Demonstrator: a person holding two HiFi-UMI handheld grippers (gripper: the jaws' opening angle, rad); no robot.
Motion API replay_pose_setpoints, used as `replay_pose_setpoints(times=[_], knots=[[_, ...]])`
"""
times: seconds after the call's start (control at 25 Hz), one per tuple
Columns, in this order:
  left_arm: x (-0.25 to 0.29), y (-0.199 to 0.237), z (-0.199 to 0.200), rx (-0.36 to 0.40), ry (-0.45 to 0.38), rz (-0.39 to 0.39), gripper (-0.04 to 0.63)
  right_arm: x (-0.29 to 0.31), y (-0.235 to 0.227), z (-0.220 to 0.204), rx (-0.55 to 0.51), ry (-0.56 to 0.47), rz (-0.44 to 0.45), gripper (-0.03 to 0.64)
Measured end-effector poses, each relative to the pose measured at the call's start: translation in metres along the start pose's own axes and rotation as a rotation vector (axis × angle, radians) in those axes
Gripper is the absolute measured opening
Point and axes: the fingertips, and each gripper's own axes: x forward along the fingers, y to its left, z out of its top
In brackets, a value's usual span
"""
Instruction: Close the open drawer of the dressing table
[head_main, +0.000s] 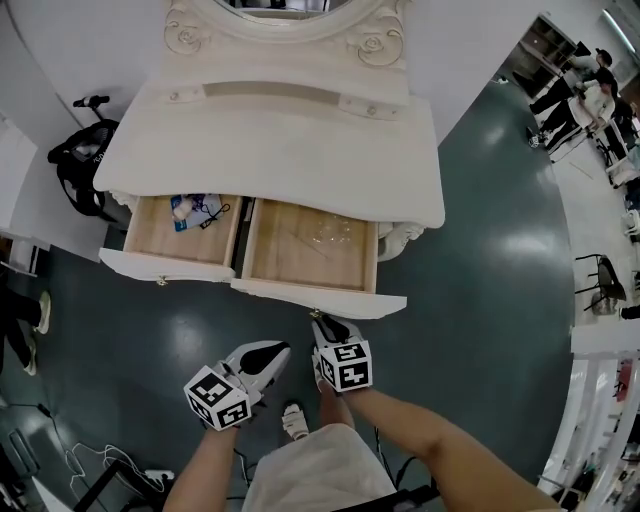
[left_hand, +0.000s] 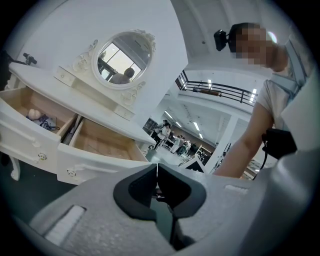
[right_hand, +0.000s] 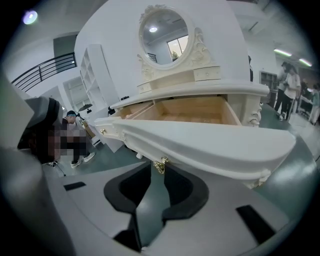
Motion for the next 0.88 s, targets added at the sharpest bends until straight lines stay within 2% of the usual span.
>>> replay_pose_setpoints(times=[0.56,0.88], knots=[[0.008,0.007,0.0,-0.013,0.001,-0.003,0.011,0.008,-0.009,0.001,-0.044,0.036,-0.021,0.063],[0.016,0.012,0.002,-0.019,-0.006,0.002,0.011,0.014,-0.012,0.004,-0.013,0.036,-0.014,0.063]])
